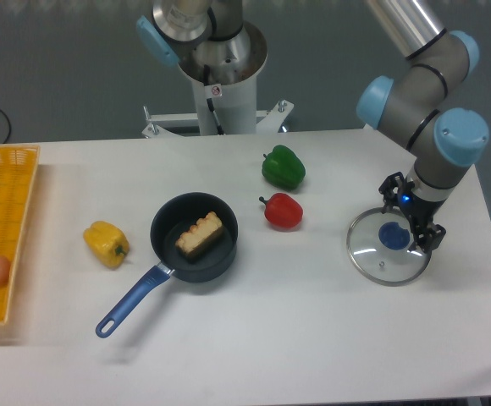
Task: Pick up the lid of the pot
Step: 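Lower the gripper onto the blue knob of the glass lid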
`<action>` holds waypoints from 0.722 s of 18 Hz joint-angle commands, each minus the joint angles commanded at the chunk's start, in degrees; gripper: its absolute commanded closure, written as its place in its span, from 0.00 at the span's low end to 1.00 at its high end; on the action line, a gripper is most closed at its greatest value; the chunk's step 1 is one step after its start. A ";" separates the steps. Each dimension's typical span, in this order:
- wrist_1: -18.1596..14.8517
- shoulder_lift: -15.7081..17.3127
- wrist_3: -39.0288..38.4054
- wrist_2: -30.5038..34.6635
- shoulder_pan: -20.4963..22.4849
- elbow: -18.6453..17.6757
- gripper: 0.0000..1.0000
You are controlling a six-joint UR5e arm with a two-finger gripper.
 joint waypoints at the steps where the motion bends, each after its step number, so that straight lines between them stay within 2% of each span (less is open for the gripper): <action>1: 0.00 0.00 0.00 0.00 0.00 0.09 0.00; 13: 0.62 -1.23 -0.35 0.00 -0.09 0.35 0.00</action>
